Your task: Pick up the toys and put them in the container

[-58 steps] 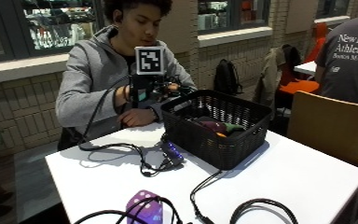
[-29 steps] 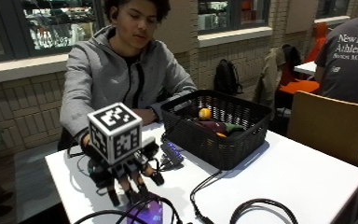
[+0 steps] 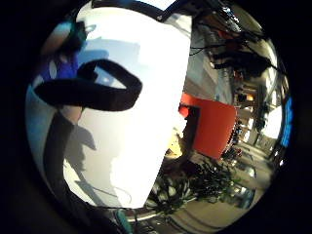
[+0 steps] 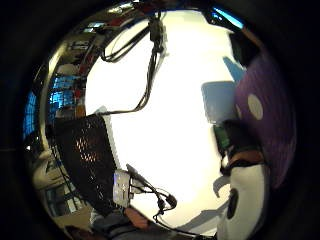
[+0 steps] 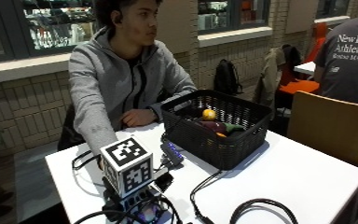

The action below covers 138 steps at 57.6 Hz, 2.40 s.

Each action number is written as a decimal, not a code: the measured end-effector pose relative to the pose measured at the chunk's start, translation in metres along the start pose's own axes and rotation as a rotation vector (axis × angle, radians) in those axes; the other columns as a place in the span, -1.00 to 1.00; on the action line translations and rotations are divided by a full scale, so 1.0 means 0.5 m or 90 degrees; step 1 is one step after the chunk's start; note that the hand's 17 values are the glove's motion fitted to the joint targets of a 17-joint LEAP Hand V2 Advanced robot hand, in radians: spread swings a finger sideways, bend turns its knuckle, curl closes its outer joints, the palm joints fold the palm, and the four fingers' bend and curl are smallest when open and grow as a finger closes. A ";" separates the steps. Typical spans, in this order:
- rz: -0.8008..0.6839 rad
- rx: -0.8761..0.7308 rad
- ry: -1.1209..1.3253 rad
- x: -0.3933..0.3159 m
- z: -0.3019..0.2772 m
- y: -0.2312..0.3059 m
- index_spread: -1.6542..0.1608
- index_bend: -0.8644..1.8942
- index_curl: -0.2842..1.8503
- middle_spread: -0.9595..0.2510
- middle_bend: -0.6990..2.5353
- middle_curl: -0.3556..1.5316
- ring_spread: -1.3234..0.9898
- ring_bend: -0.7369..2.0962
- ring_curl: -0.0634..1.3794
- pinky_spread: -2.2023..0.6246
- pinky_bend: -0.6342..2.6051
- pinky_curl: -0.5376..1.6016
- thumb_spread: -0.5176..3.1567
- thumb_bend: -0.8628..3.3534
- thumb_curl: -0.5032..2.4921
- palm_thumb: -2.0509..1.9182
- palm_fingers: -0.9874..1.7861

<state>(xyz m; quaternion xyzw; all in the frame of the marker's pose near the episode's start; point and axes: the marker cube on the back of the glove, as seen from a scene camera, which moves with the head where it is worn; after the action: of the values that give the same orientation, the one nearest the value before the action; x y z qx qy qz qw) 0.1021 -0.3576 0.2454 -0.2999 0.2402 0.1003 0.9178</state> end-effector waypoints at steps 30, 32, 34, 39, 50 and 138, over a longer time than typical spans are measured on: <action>-0.391 0.221 -0.014 -0.311 -0.242 0.197 0.52 -0.13 -0.23 0.15 -0.27 -0.05 -0.15 0.21 -0.17 0.29 0.04 -0.05 -0.16 -0.48 -0.21 0.47 0.35; -0.462 0.229 0.002 -0.367 -0.254 0.236 0.52 -0.12 -0.21 0.13 -0.26 -0.02 -0.16 0.22 -0.15 0.29 0.05 -0.05 -0.17 -0.48 -0.20 0.47 0.34; -0.514 0.225 -0.003 -0.417 -0.269 0.266 0.51 -0.12 -0.19 0.12 -0.26 0.00 -0.16 0.23 -0.14 0.29 0.05 -0.04 -0.18 -0.49 -0.19 0.47 0.33; -0.562 0.212 -0.013 -0.517 -0.294 0.305 0.51 -0.10 -0.12 0.08 -0.24 0.06 -0.17 0.24 -0.11 0.28 0.07 -0.04 -0.20 -0.49 -0.16 0.47 0.30; -0.666 0.206 0.050 -0.694 -0.279 0.379 0.51 -0.08 0.03 0.01 -0.22 0.20 -0.18 0.28 -0.04 0.29 0.12 -0.02 -0.24 -0.49 -0.11 0.46 0.25; -0.274 0.113 0.041 -0.030 -0.124 0.488 0.51 -0.23 -0.38 0.63 -0.44 -0.09 0.04 -0.13 -0.37 0.56 -0.04 -0.20 0.11 -0.58 -0.44 0.15 -0.23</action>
<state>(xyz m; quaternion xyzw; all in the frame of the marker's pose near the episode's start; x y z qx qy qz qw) -0.0146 -0.2004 0.0865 -0.2654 0.2079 -0.1291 0.9325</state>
